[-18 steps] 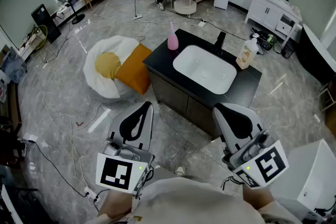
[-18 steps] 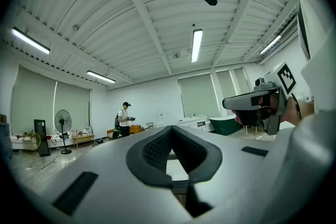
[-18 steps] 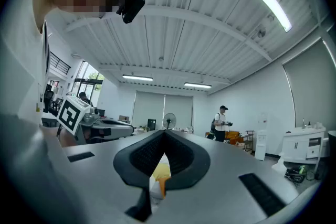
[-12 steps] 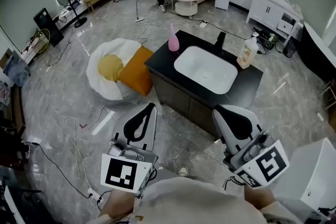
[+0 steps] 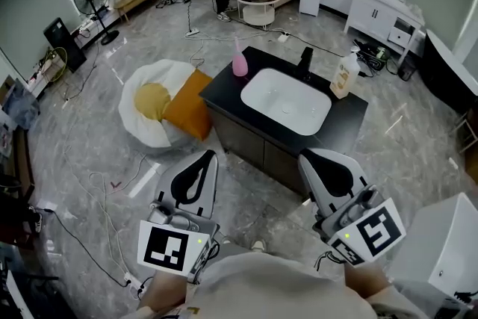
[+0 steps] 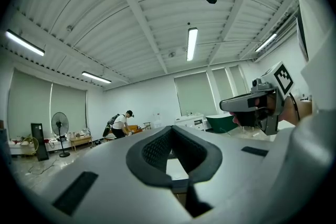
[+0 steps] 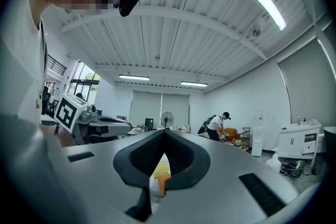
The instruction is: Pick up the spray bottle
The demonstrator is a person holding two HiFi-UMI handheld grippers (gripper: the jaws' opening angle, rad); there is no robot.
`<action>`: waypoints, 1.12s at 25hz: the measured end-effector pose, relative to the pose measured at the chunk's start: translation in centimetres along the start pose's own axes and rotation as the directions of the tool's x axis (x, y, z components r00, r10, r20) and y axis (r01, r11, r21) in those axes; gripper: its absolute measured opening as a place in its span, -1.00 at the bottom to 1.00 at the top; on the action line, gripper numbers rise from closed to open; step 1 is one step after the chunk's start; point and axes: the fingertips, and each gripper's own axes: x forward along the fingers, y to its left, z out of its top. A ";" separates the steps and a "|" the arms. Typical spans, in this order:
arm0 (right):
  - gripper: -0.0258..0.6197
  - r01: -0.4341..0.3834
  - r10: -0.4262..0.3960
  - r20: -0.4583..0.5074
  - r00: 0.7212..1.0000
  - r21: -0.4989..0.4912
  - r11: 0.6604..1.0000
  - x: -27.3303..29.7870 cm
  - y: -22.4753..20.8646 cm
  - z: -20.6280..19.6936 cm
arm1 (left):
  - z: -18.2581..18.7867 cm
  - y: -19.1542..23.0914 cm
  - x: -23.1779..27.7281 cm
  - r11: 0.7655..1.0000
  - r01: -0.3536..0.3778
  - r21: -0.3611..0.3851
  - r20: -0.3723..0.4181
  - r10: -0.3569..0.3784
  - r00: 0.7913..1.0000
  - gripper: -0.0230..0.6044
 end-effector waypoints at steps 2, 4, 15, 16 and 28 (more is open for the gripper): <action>-0.83 0.016 -0.016 0.009 1.000 0.002 1.000 0.1 -0.3 0.1 | -0.1 0.2 0.0 1.000 -0.001 0.012 0.003 0.001 1.000 -0.87; -0.83 0.059 -0.060 0.044 0.997 0.010 0.998 0.0 -0.8 0.7 | -0.2 0.5 -0.1 1.000 -0.007 0.011 0.002 0.007 1.000 -0.87; -0.04 0.119 -0.119 0.044 0.992 -0.011 0.993 1.6 -3.1 0.3 | -1.1 2.4 1.5 1.000 -0.023 0.013 0.009 0.023 1.000 -0.87; -0.04 0.121 -0.121 0.040 0.992 -0.008 0.993 2.0 -3.3 -0.1 | -1.4 2.6 1.8 1.000 -0.021 0.014 0.009 0.021 1.000 -0.87; -0.05 0.138 -0.138 -0.032 0.990 -0.009 0.990 12.3 -7.8 -4.4 | -4.8 9.8 9.0 0.999 0.024 -0.039 0.012 -0.024 1.000 -0.87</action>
